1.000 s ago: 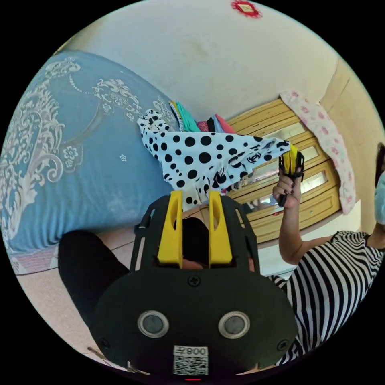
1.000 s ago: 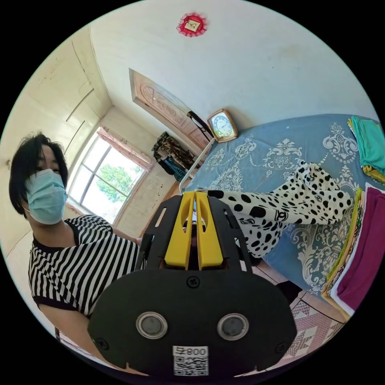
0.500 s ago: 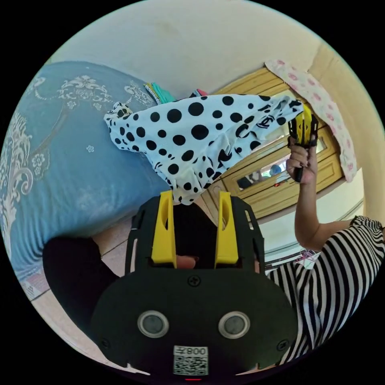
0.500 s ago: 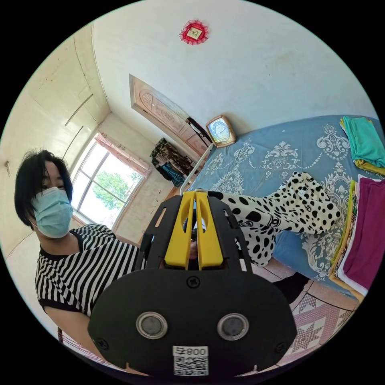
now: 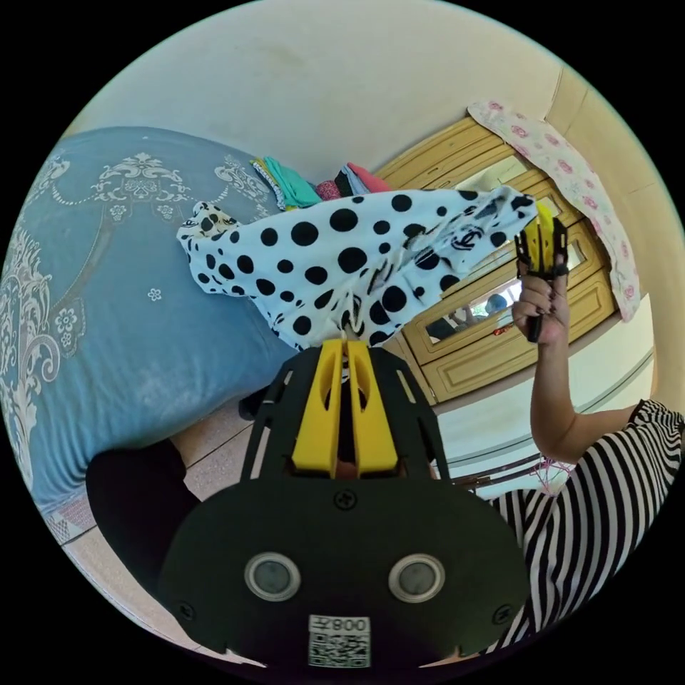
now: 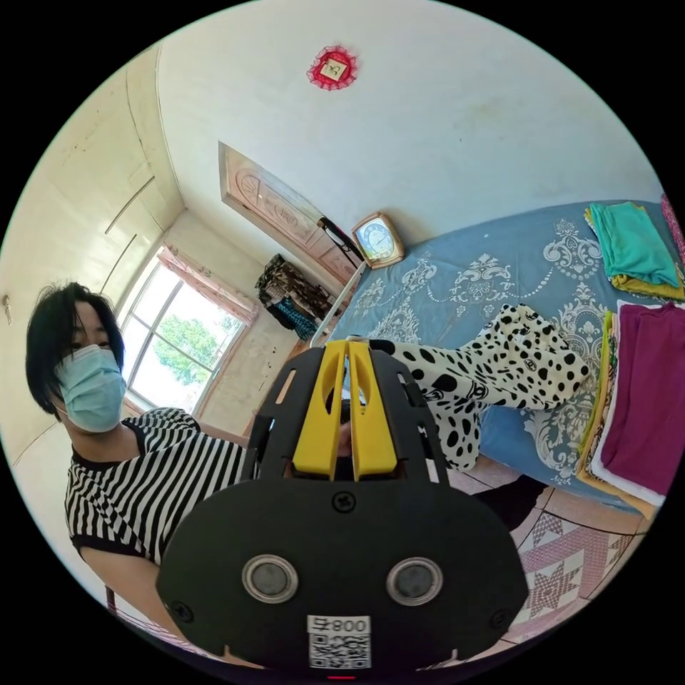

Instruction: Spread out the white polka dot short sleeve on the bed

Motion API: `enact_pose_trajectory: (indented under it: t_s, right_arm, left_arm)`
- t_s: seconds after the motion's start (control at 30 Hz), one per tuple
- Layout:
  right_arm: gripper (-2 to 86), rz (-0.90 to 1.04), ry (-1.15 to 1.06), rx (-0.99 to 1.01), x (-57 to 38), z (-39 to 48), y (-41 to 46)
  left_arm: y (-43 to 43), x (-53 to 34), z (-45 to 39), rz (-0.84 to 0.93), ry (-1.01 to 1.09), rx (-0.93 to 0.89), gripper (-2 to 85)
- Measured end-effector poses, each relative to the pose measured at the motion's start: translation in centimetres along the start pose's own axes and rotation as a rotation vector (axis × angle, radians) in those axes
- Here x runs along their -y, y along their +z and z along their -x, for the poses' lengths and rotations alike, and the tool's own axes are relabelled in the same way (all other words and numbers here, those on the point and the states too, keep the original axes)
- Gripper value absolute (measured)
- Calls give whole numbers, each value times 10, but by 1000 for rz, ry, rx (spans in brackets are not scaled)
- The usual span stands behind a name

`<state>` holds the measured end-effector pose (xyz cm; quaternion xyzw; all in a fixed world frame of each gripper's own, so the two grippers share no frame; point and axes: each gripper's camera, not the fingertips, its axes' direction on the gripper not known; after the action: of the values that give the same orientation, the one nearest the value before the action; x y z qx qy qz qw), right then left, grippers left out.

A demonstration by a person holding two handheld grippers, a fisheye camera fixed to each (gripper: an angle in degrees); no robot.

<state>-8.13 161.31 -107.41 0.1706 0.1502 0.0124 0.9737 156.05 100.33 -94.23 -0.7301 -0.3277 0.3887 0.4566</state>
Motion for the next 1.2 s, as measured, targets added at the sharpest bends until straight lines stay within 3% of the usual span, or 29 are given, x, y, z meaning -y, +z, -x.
enact_pose_trajectory:
  t_s: [0.43,0.6,0.93,1.2]
  right_arm:
    - [24,-91,310,-302,-88,-81,-47]
    - [61,-211,370,-224,-132,-84,-58]
    - [96,-45,218,-51,-120,-53,29]
    - [107,-102,197,-159,-109,-42,34]
  left_arm:
    - [-23,34,-61,-93,125,-56,6]
    - [-2,58,-79,-48,148,-61,6]
    - [29,95,-114,-1,195,-75,5]
    - [41,118,-128,29,202,-68,7]
